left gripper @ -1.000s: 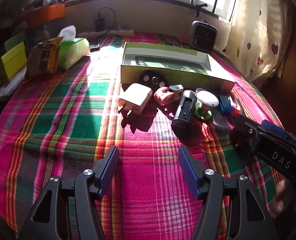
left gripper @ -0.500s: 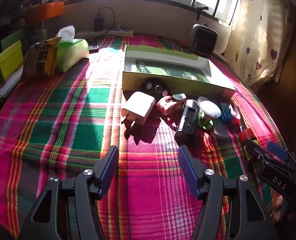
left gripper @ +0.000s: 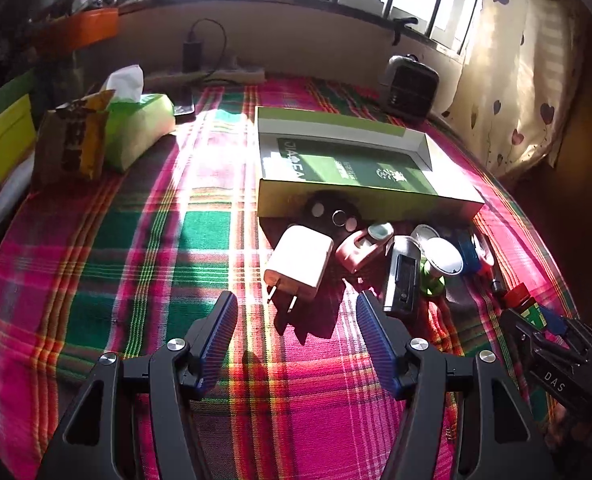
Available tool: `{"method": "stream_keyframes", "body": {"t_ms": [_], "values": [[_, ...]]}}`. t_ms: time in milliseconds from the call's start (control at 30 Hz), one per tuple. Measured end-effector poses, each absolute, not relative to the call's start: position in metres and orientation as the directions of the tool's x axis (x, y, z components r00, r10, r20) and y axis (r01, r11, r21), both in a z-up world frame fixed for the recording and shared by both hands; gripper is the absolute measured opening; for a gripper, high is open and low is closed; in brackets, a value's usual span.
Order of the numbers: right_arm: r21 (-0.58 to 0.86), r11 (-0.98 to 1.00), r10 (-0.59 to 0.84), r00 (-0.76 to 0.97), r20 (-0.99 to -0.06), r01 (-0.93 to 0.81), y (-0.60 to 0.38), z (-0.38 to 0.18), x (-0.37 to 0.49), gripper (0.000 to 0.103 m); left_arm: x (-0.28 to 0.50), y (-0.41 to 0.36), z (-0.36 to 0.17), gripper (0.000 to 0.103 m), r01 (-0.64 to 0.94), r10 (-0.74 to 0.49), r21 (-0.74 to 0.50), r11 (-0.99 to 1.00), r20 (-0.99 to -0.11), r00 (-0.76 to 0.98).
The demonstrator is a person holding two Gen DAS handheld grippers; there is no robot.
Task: Organize rigid objects
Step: 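Grasp white plug charger with left tool while right tool grasps red-capped jar, then carry the charger with left tool while right tool carries the jar toward the box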
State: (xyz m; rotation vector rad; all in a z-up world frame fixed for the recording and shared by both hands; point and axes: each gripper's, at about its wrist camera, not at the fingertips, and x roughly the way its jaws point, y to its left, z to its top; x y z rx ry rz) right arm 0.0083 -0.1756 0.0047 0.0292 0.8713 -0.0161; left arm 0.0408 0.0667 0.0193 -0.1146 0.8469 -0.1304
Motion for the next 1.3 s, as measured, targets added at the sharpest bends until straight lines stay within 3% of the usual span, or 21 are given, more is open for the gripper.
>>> {"method": "stream_keyframes", "body": {"t_ms": [233, 667, 867, 1100, 1300], "values": [[0.006, 1.000, 0.015, 0.658, -0.753, -0.016, -0.179, 0.006, 0.011, 0.033, 0.059, 0.065, 0.020, 0.062, 0.100, -0.155, -0.119, 0.988, -0.738, 0.657], [0.015, 0.998, 0.051, 0.664, -0.746, -0.060, -0.182, 0.005, 0.019, 0.033, 0.084, 0.057, 0.008, 0.060, 0.115, -0.098, -0.033, 0.993, -0.774, 0.626], [0.013, 0.997, 0.060, 0.664, -0.745, -0.076, -0.181, 0.005, 0.021, 0.033, 0.089, 0.053, 0.005, 0.053, 0.120, -0.092, -0.021, 0.993, -0.775, 0.625], [0.015, 0.996, 0.069, 0.665, -0.744, -0.087, -0.181, 0.005, 0.021, 0.033, 0.091, 0.050, 0.006, 0.033, 0.126, -0.093, -0.017, 0.992, -0.774, 0.627], [0.019, 0.995, 0.078, 0.665, -0.743, -0.095, -0.183, 0.005, 0.021, 0.033, 0.091, 0.051, 0.006, 0.032, 0.123, -0.099, -0.027, 0.992, -0.772, 0.627]]}}
